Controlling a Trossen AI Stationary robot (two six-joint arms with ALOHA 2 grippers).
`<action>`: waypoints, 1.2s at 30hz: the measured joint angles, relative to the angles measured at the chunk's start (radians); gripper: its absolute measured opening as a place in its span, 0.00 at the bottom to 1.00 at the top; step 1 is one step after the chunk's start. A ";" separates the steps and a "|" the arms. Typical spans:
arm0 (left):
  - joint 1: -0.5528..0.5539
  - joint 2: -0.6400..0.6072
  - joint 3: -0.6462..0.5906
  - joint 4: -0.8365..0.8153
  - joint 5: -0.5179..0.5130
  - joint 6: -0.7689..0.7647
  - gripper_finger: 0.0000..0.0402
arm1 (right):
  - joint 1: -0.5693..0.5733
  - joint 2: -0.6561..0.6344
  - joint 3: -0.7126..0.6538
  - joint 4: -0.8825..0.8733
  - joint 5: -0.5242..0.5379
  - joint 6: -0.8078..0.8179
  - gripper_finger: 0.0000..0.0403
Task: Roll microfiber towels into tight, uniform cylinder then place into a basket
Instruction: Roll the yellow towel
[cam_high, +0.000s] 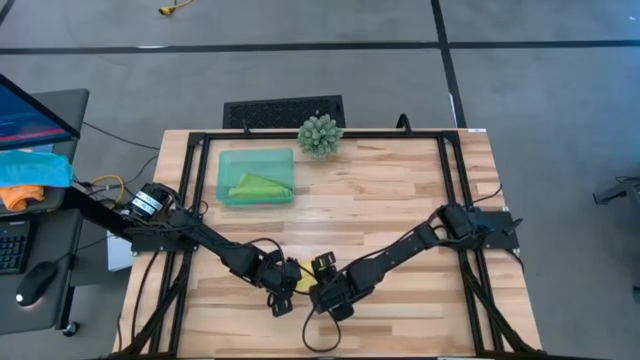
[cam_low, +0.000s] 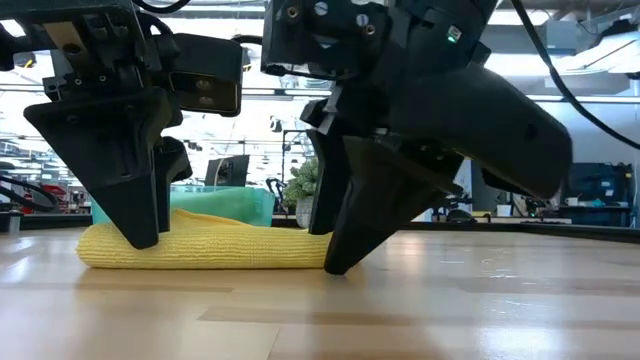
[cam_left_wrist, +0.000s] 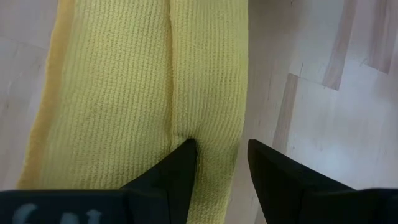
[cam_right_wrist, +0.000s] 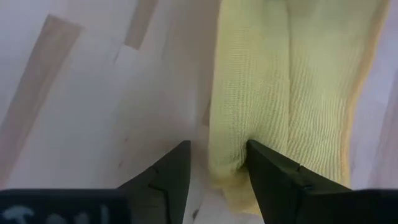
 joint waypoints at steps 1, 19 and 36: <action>0.000 0.000 0.000 -0.001 0.000 0.001 0.36 | -0.005 0.001 0.000 -0.002 0.000 0.014 0.45; -0.044 -0.015 -0.001 -0.010 -0.084 0.117 0.36 | -0.024 0.024 -0.002 0.014 0.022 0.160 0.09; -0.235 -0.080 -0.003 -0.068 -0.426 0.205 0.36 | -0.025 0.025 -0.002 0.023 0.001 0.179 0.09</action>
